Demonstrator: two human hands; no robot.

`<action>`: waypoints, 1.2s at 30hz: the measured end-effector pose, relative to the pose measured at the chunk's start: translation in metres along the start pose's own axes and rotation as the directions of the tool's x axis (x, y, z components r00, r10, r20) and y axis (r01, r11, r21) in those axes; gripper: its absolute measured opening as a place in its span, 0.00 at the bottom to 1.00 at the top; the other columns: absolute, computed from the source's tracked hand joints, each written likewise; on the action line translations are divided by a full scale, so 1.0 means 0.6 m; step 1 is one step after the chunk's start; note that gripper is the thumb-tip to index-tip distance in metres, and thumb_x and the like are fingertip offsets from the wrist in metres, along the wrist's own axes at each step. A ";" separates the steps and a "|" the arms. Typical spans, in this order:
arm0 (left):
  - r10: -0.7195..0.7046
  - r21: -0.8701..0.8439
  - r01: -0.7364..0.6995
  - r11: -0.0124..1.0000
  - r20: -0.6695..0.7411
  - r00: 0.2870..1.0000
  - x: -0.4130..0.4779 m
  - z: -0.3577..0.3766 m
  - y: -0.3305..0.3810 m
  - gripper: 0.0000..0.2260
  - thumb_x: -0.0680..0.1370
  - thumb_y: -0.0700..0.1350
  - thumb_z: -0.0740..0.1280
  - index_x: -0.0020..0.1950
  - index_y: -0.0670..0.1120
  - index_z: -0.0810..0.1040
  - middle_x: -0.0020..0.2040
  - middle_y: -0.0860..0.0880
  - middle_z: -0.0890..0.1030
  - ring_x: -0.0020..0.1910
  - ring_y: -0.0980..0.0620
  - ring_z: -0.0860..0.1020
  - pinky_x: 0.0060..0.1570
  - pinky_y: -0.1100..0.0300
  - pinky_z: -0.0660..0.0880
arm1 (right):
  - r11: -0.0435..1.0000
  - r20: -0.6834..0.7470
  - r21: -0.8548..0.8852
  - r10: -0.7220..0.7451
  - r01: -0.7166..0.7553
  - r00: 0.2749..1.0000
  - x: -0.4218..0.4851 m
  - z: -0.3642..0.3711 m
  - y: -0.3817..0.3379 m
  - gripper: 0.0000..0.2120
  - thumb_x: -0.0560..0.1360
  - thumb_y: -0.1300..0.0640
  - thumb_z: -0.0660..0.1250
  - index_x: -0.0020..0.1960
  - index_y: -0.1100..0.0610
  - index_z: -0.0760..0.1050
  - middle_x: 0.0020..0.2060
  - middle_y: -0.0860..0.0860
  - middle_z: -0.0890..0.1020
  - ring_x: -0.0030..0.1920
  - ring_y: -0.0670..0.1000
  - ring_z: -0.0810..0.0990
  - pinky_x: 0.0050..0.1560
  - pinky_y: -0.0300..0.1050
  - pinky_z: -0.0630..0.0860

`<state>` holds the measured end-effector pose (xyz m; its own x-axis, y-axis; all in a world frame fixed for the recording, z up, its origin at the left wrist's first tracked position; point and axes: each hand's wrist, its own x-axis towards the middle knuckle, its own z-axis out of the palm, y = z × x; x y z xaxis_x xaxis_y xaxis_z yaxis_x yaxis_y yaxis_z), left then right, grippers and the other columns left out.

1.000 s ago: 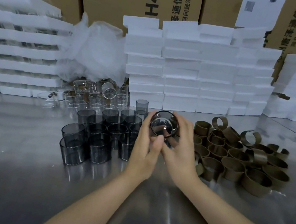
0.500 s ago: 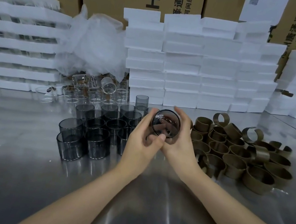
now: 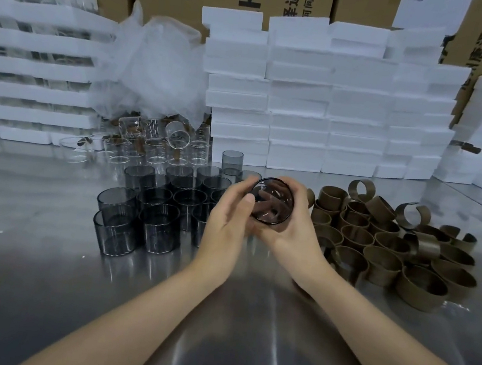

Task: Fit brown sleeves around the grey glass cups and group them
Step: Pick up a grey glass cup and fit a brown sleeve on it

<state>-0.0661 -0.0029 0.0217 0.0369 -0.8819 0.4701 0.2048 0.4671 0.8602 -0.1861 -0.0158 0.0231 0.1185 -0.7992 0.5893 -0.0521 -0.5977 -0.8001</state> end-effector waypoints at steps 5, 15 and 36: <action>-0.087 -0.178 0.075 0.981 -0.059 0.994 0.002 0.006 0.006 0.16 0.74 0.52 0.65 0.57 0.44 0.76 0.51 0.45 0.83 0.47 0.52 0.83 0.42 0.61 0.79 | 0.997 0.058 -0.043 -0.054 0.057 0.997 -0.004 0.002 -0.006 0.32 0.67 0.71 0.74 0.61 0.48 0.65 0.56 0.51 0.76 0.57 0.45 0.78 0.55 0.37 0.76; -0.192 -0.126 0.184 0.975 -0.055 0.980 0.003 -0.001 0.006 0.25 0.65 0.54 0.75 0.56 0.45 0.74 0.50 0.46 0.79 0.50 0.52 0.79 0.53 0.55 0.76 | 0.891 0.248 -0.334 -0.230 0.306 0.941 -0.005 -0.004 0.001 0.30 0.68 0.71 0.71 0.65 0.55 0.64 0.61 0.54 0.68 0.64 0.52 0.70 0.66 0.42 0.68; -0.097 0.061 0.094 0.994 0.046 0.994 0.000 -0.001 -0.002 0.22 0.71 0.31 0.73 0.62 0.45 0.75 0.56 0.49 0.82 0.52 0.59 0.82 0.50 0.69 0.75 | 0.987 0.074 -0.105 0.129 -0.121 0.989 0.016 -0.022 -0.003 0.29 0.57 0.59 0.77 0.55 0.47 0.73 0.51 0.45 0.83 0.52 0.46 0.83 0.55 0.45 0.79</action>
<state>-0.0660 -0.0032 0.0207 -0.0280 -0.9191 0.3930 0.1475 0.3851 0.9110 -0.1977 -0.0232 0.0317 0.1839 -0.8628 0.4710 -0.1701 -0.4999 -0.8492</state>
